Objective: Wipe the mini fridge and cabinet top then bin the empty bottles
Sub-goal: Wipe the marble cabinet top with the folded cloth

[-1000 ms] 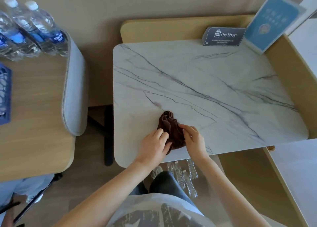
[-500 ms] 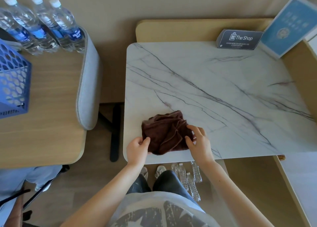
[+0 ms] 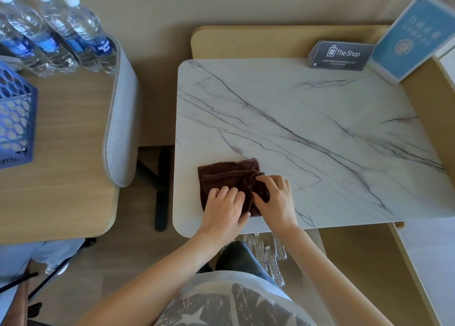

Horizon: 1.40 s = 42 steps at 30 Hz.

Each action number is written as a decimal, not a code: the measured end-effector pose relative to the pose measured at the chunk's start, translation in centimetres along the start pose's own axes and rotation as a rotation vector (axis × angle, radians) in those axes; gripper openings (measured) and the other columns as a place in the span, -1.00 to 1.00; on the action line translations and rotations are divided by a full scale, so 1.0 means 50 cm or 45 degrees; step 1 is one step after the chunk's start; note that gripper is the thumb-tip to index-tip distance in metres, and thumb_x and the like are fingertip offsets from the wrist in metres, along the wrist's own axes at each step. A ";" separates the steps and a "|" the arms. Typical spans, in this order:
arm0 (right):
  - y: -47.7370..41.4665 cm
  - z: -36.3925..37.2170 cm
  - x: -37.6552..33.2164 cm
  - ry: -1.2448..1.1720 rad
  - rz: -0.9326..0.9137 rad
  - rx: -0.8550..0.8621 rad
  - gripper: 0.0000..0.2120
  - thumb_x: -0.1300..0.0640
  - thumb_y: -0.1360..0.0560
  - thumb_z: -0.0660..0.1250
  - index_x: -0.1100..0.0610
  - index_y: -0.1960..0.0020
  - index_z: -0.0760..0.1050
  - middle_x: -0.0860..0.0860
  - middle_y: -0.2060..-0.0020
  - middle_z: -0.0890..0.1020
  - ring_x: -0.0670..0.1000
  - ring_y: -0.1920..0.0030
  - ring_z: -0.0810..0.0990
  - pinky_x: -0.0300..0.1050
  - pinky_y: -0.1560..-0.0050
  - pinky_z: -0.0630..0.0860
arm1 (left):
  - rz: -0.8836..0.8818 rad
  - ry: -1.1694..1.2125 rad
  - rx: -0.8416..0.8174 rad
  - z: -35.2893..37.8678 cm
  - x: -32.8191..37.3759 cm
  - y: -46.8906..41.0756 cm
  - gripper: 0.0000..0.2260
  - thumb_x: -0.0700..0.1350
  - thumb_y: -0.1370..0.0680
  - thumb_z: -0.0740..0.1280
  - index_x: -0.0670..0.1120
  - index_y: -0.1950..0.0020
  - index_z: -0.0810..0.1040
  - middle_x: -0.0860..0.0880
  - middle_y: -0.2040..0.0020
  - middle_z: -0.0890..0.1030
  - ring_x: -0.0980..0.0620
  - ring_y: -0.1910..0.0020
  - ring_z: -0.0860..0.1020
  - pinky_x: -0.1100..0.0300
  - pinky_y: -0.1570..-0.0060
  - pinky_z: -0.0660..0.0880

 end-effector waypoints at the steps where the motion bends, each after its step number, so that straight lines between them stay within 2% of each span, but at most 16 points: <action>1: 0.000 -0.001 0.001 0.001 -0.013 0.000 -0.63 0.17 -0.50 0.45 0.10 -0.30 0.54 0.06 -0.14 0.52 0.09 -0.16 0.39 -0.12 -0.12 0.40 | -0.027 0.095 0.047 -0.003 -0.009 -0.001 -0.81 0.08 -0.51 0.40 -0.04 0.08 0.57 0.04 0.17 0.60 -0.02 0.12 0.55 0.07 0.10 0.47; 3: 0.000 -0.002 0.002 -0.006 -0.037 0.001 -0.64 0.16 -0.52 0.46 0.11 -0.30 0.55 0.06 -0.14 0.52 0.08 -0.17 0.40 -0.13 -0.14 0.40 | -0.189 0.338 0.113 -0.011 -0.041 0.000 -0.91 -0.05 -0.54 0.39 -0.03 0.13 0.56 0.07 0.21 0.59 0.01 0.17 0.53 0.07 0.15 0.48; 6: 0.001 -0.001 0.006 -0.006 -0.052 -0.012 -0.65 0.14 -0.55 0.43 0.11 -0.32 0.54 0.07 -0.15 0.52 0.08 -0.19 0.40 -0.11 -0.18 0.41 | -0.595 0.663 0.174 -0.011 -0.106 0.020 -0.91 -0.06 -0.58 0.38 -0.03 0.11 0.61 0.09 0.22 0.61 0.09 0.22 0.55 0.10 0.22 0.57; 8: 0.004 0.002 0.009 0.002 -0.068 -0.021 -0.66 0.14 -0.57 0.41 0.10 -0.33 0.53 0.07 -0.16 0.52 0.08 -0.20 0.40 -0.04 -0.20 0.44 | -0.791 0.696 0.111 0.003 -0.131 0.036 -0.88 -0.01 -0.58 0.37 -0.01 0.09 0.62 0.08 0.22 0.63 0.08 0.23 0.58 0.09 0.24 0.62; 10: 0.004 0.003 0.011 0.022 -0.078 -0.038 -0.66 0.14 -0.58 0.40 0.09 -0.35 0.53 0.08 -0.18 0.52 0.09 -0.21 0.39 0.02 -0.21 0.48 | -0.875 0.670 0.029 0.019 -0.132 0.044 -0.88 0.02 -0.57 0.38 0.00 0.10 0.59 0.06 0.23 0.61 0.05 0.24 0.58 0.07 0.26 0.62; 13: 0.003 -0.001 0.004 0.094 -0.108 -0.011 -0.64 0.15 -0.56 0.42 0.12 -0.35 0.54 0.12 -0.21 0.52 0.14 -0.23 0.42 0.13 -0.23 0.51 | -0.970 0.640 0.078 0.021 -0.130 0.041 -0.81 0.01 -0.51 0.45 0.00 0.03 0.49 0.05 0.13 0.55 0.06 0.17 0.53 0.13 0.24 0.60; 15: 0.006 -0.002 -0.015 0.176 -0.270 0.088 -0.62 0.16 -0.53 0.45 0.18 -0.33 0.56 0.14 -0.23 0.55 0.18 -0.24 0.49 0.15 -0.21 0.53 | -0.863 0.586 0.161 0.010 -0.130 0.032 -0.74 -0.02 -0.48 0.49 -0.01 -0.05 0.47 0.04 0.05 0.53 0.06 0.09 0.51 0.18 0.18 0.58; 17: 0.012 0.009 -0.041 0.214 -0.444 0.125 -0.61 0.11 -0.56 0.39 0.18 -0.36 0.54 0.14 -0.28 0.56 0.19 -0.30 0.51 0.12 -0.30 0.50 | -0.616 0.538 0.216 -0.003 -0.124 0.027 -0.73 -0.06 -0.49 0.47 -0.03 -0.14 0.50 0.01 -0.04 0.57 0.06 -0.01 0.52 0.20 0.04 0.57; 20: 0.019 0.049 -0.068 0.288 -0.514 0.004 -0.52 -0.08 -0.60 0.22 0.07 -0.48 0.43 0.10 -0.42 0.48 0.18 -0.47 0.37 0.12 -0.52 0.20 | -0.348 0.475 0.240 -0.020 -0.121 0.029 -0.74 -0.05 -0.54 0.40 -0.05 -0.21 0.54 0.00 -0.11 0.61 0.05 -0.09 0.55 0.22 -0.11 0.54; 23: 0.011 0.090 -0.072 0.426 -0.512 -0.126 -0.48 -0.17 -0.62 0.14 -0.02 -0.53 0.36 0.06 -0.48 0.43 0.20 -0.55 0.26 0.20 -0.57 0.01 | -0.249 0.296 0.202 -0.024 -0.133 0.025 -0.75 -0.07 -0.54 0.41 -0.09 -0.20 0.60 -0.05 -0.11 0.66 0.00 -0.10 0.62 0.18 -0.14 0.52; 26: -0.008 0.111 -0.065 0.513 -0.495 -0.148 -0.49 -0.19 -0.62 0.10 -0.04 -0.51 0.38 0.04 -0.48 0.44 0.20 -0.55 0.25 0.25 -0.57 0.02 | -0.262 0.216 0.131 -0.029 -0.152 0.013 -0.76 -0.06 -0.58 0.34 -0.12 -0.20 0.62 -0.07 -0.12 0.67 -0.04 -0.12 0.63 0.09 -0.15 0.57; 31: -0.061 0.124 -0.071 0.522 -0.510 -0.041 -0.53 -0.17 -0.60 0.13 -0.04 -0.44 0.44 0.06 -0.40 0.52 0.21 -0.49 0.37 0.19 -0.54 -0.01 | -0.362 0.209 0.135 -0.049 -0.195 -0.024 -0.69 -0.01 -0.61 0.18 -0.14 -0.17 0.63 -0.07 -0.09 0.67 -0.04 -0.10 0.63 0.08 -0.12 0.58; 38: -0.239 0.138 -0.115 0.507 -0.512 0.070 -0.55 -0.15 -0.58 0.17 -0.01 -0.37 0.53 0.07 -0.34 0.57 0.21 -0.43 0.45 0.22 -0.48 0.14 | -0.436 0.194 0.167 -0.061 -0.271 -0.117 -0.77 -0.09 -0.58 0.32 -0.15 -0.17 0.63 -0.07 -0.08 0.67 -0.04 -0.09 0.63 0.10 -0.10 0.56; 42: -0.399 0.148 -0.151 0.491 -0.468 0.111 -0.56 -0.14 -0.58 0.20 0.00 -0.38 0.54 0.08 -0.35 0.57 0.21 -0.44 0.44 0.25 -0.47 0.16 | -0.475 0.203 0.208 -0.059 -0.314 -0.172 -0.71 -0.04 -0.61 0.21 -0.14 -0.19 0.63 -0.04 -0.09 0.67 0.00 -0.10 0.62 0.14 -0.11 0.53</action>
Point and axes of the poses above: each hand's wrist, its own y-axis away from the middle knuckle, its own z-axis out of the palm, x = y × z, the point moved 4 cm from there along -y, towards the middle knuckle
